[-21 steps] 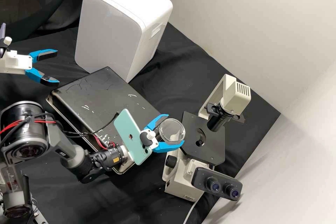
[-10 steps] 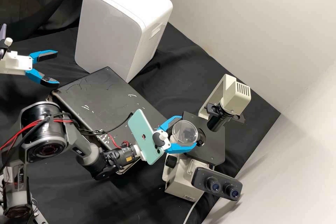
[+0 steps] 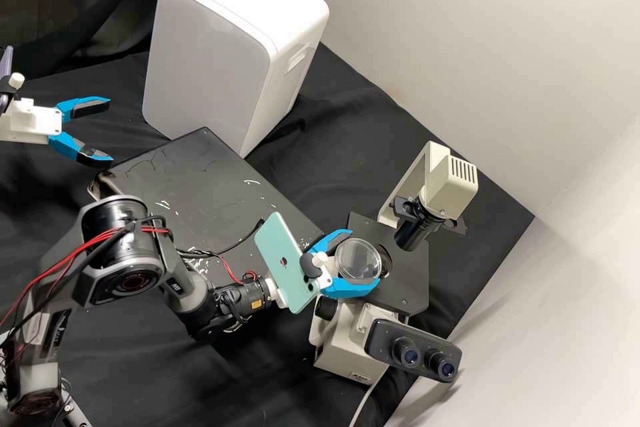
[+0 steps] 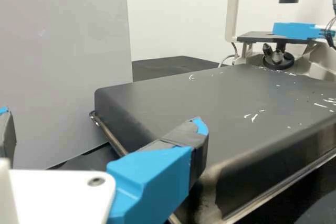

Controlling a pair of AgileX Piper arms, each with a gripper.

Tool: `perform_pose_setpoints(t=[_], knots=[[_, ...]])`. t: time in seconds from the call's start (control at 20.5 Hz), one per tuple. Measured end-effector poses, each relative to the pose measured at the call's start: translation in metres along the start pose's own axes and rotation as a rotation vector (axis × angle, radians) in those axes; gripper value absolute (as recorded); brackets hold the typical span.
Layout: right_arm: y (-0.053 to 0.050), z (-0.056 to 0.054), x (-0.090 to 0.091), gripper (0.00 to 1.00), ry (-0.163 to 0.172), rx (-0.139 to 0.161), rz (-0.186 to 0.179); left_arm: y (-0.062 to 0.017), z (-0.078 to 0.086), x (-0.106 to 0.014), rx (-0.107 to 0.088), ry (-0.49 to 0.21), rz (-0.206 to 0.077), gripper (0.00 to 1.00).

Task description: Place the petri dish on the microscope

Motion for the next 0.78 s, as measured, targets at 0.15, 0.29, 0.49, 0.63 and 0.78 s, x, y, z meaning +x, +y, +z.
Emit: perform_pose_setpoints(t=[0.15,0.29,0.49,0.63,0.78], knots=[[-0.007,0.005,0.005,0.00,-0.010,-0.017,0.000,0.0000,0.000,0.000,0.000,0.000,0.000,1.00],[-0.009,0.007,0.009,0.00,-0.017,-0.026,0.004,0.0000,0.000,0.000,0.000,0.000,0.000,1.00],[-0.011,0.009,0.015,0.00,-0.018,-0.029,0.009,0.0000,0.000,0.000,0.000,0.000,0.000,1.00],[-0.010,0.013,0.021,0.00,-0.036,-0.038,0.037,-0.0011,0.000,0.000,0.000,0.002,-0.006,1.00],[-0.010,0.018,0.027,0.00,-0.055,-0.028,0.059,-0.0011,0.000,0.000,0.000,0.002,-0.006,1.00]])
